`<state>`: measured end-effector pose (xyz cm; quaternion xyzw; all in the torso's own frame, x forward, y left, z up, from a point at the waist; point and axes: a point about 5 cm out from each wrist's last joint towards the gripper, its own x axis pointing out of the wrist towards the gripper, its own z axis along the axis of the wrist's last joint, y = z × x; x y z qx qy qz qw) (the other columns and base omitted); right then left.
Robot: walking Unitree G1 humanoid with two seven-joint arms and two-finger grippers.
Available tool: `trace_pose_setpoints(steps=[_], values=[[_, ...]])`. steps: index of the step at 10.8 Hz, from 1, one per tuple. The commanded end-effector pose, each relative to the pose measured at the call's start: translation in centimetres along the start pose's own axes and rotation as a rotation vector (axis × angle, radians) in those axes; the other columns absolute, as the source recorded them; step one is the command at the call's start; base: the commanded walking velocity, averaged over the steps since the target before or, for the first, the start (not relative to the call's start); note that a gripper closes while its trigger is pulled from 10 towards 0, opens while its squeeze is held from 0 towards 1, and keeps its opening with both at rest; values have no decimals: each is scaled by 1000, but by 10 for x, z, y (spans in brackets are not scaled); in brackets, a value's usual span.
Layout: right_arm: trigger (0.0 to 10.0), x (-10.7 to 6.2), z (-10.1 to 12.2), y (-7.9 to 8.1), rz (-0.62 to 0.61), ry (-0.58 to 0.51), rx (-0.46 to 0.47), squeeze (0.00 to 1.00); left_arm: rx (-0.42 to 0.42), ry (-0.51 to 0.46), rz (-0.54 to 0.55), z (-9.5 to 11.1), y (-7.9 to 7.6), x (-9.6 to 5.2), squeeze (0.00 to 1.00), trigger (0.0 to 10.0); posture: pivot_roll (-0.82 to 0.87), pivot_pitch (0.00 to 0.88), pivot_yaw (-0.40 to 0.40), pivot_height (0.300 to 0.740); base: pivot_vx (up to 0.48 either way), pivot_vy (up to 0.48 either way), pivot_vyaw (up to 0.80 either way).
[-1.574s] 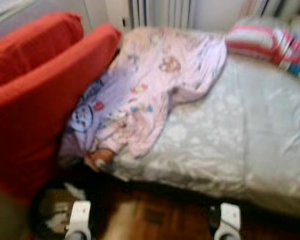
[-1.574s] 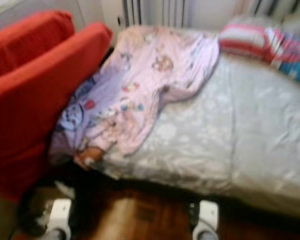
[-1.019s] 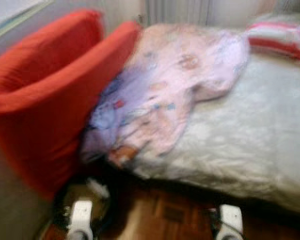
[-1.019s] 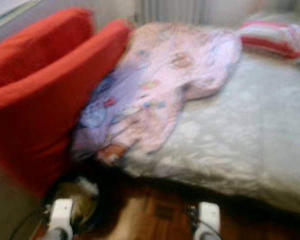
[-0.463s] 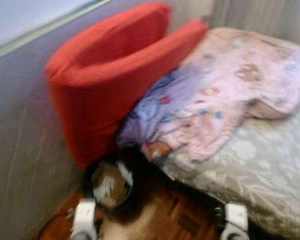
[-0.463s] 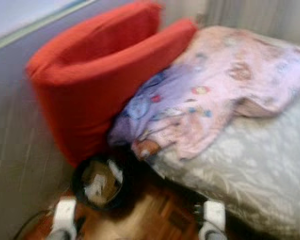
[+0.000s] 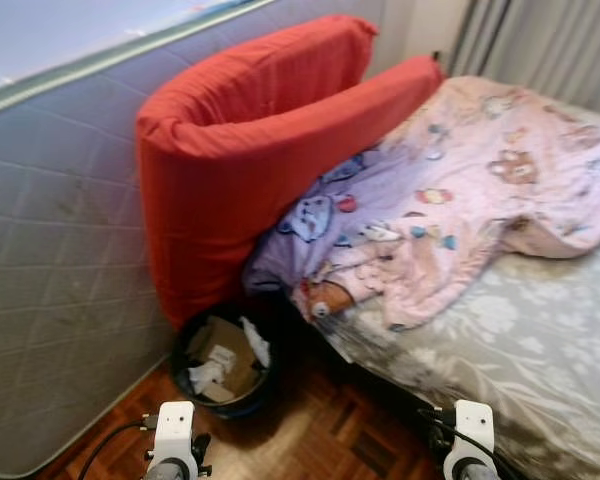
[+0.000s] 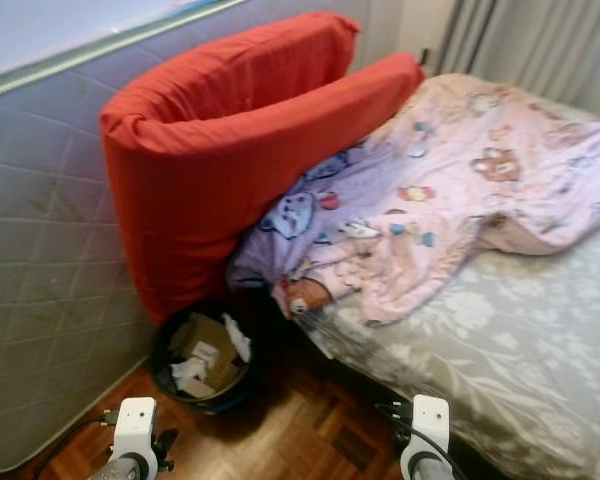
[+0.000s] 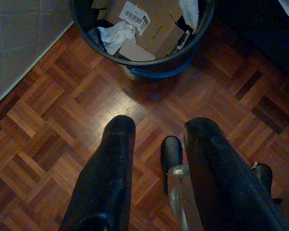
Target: Clean up the room
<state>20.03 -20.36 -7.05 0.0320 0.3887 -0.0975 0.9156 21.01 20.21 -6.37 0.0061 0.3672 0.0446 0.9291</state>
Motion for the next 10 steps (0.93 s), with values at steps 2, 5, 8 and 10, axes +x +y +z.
trace_pose_setpoints(steps=[2, 5, 8, 10], values=[[10000, -1, -5, 0, -14, 27, 22, 0, -17, 38, 20, -10, 4, -3, 0, 10000, 106, 91, -18, 740, 124, 0, -266], [10000, -1, -6, -1, -16, 36, 30, 0, -15, 36, 23, -10, 4, -3, 0, 10000, 111, 94, -20, 740, 251, 0, -763], [10000, 0, -1, 1, -8, 15, 20, 0, -20, 39, 28, -13, 6, -4, 0, 10000, 114, 95, -25, 740, 257, 0, -250], [10000, 1, 3, 3, 2, -4, 18, 0, -21, 43, 33, -15, 7, -5, 0, 10000, 118, 98, -27, 740, 257, 0, 0]])
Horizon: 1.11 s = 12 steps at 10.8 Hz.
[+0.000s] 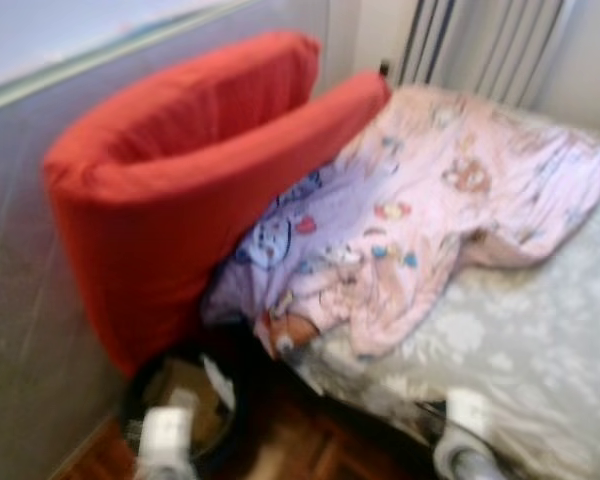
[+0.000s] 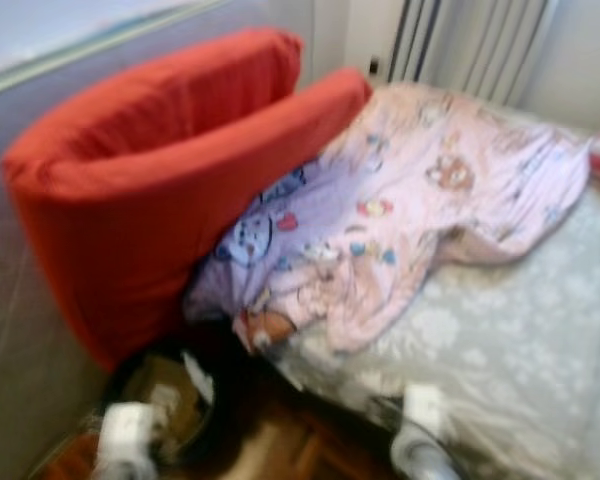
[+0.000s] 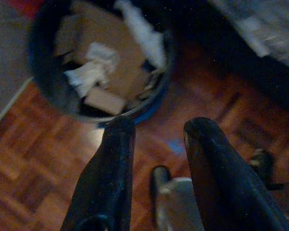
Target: Clean up the room
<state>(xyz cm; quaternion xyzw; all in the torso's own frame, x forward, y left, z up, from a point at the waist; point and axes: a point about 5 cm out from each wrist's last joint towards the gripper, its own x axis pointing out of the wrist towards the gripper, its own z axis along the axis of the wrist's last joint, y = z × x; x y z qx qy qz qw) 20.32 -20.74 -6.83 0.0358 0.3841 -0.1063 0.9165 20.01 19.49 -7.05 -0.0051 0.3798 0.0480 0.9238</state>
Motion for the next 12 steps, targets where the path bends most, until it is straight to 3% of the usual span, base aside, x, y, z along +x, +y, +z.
trace_pose_setpoints(steps=[1, 12], values=[[10000, 0, -1, 7, 17, 3, 4, 0, 0, 15, 36, -3, 14, -2, 0, 10000, 119, 99, -26, 740, 255, 0, 0], [10000, 3, 12, 19, 66, -36, -6, 0, 7, 8, 35, -2, 15, -2, 0, 10000, 116, 110, -17, 740, 254, 0, 0]])
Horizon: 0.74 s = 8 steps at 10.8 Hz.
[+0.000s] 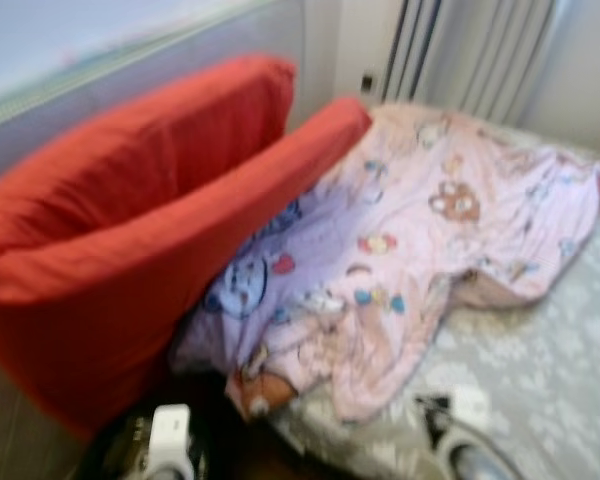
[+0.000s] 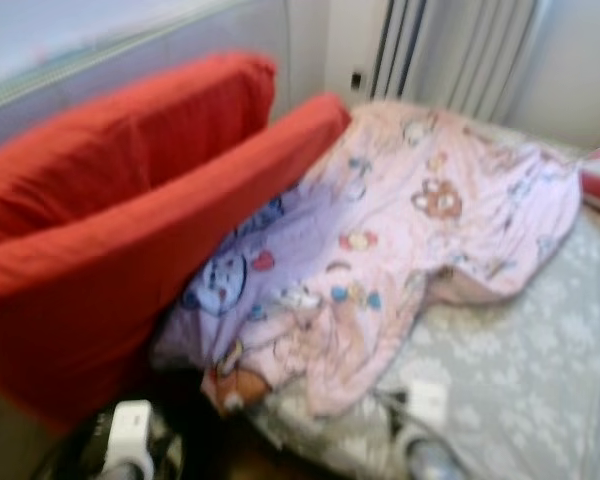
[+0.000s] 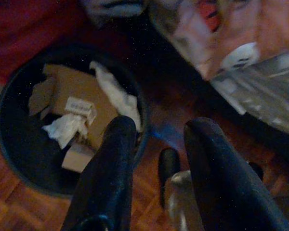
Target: Clean up the room
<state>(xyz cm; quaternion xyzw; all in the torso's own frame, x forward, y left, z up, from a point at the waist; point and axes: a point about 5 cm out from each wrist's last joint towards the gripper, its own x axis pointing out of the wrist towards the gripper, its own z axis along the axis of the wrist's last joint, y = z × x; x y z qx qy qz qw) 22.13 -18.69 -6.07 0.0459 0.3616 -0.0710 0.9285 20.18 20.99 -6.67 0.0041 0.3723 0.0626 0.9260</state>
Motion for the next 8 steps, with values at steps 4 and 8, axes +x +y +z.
trace_pose_setpoints(steps=[4, 8], values=[[10000, 1, 3, 5, 34, -9, -49, 0, 2, 24, 2, -7, 2, -2, 0, 10000, 119, 111, -14, 740, 0, 0, 400], [10000, 0, 1, 3, 16, -8, -14, 0, 8, 25, 0, -7, 2, -2, 0, 10000, 116, 112, -8, 740, 0, 0, 331]])
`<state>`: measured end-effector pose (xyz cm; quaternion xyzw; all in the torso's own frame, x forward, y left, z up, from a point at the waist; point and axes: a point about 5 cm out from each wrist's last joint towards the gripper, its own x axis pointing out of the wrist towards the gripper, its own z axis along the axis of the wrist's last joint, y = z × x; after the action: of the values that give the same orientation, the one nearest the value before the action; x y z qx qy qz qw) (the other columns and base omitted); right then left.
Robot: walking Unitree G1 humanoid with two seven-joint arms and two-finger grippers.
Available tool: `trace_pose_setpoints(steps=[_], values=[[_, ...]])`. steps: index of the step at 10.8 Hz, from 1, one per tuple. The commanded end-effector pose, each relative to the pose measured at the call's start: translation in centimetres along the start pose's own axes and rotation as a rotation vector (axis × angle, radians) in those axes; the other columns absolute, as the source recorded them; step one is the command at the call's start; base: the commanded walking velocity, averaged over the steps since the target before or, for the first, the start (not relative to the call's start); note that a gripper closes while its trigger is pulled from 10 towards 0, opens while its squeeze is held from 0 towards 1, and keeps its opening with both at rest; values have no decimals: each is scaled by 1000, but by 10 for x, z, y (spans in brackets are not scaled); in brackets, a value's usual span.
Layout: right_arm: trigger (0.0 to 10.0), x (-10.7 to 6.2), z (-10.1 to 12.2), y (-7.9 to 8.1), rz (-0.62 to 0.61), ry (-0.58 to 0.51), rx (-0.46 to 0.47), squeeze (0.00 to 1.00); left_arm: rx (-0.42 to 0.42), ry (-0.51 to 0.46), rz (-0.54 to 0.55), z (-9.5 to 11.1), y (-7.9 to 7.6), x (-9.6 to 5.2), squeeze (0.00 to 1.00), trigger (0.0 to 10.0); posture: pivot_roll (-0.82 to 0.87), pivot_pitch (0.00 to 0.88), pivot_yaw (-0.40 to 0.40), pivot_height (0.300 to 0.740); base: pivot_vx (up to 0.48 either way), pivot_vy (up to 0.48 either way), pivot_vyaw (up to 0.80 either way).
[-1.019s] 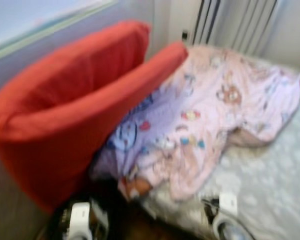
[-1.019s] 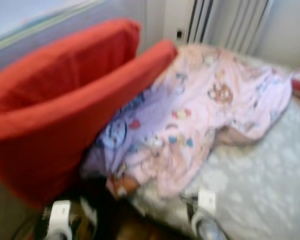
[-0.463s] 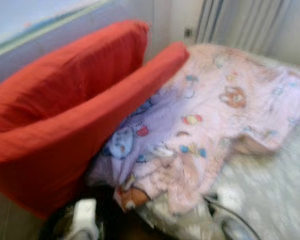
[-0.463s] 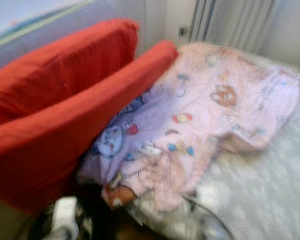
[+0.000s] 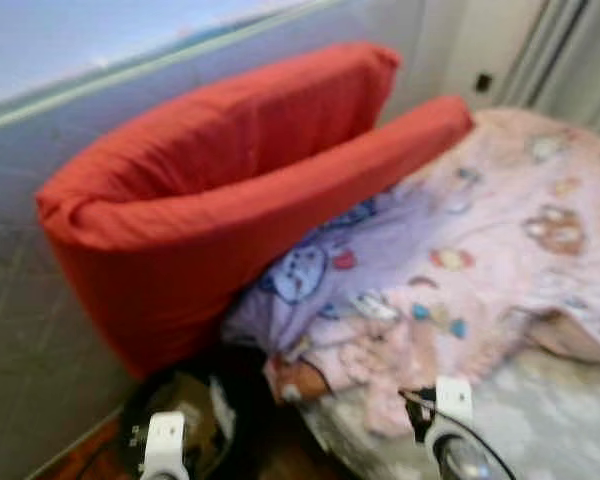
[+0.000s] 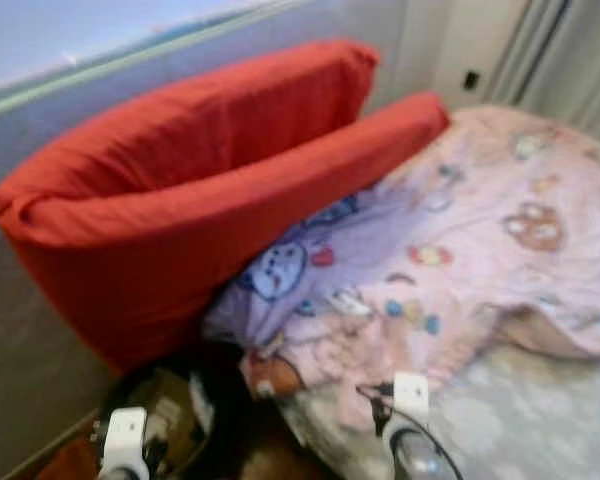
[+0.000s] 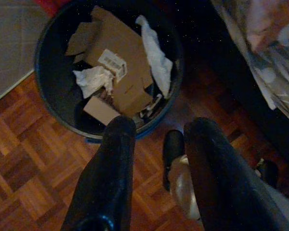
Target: Clean up the room
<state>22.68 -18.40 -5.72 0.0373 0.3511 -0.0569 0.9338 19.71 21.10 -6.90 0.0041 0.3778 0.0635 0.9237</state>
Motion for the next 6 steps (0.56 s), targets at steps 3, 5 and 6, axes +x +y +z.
trace_pose_setpoints(steps=[3, 5, 6], values=[[10000, -1, -4, 0, -9, 15, 8, 0, 10, 16, -2, -3, 1, -1, 0, 10000, 117, 115, -6, 740, 0, 0, 0], [10000, -1, -4, 0, -10, 16, 6, 0, 11, 18, -3, -3, 1, -1, 0, 10000, 117, 118, -7, 740, 0, 0, 0], [10000, -1, -5, -1, -10, 18, 5, 0, 10, 19, -3, -4, 1, -1, 0, 10000, 117, 120, -9, 740, 0, 0, 0]])
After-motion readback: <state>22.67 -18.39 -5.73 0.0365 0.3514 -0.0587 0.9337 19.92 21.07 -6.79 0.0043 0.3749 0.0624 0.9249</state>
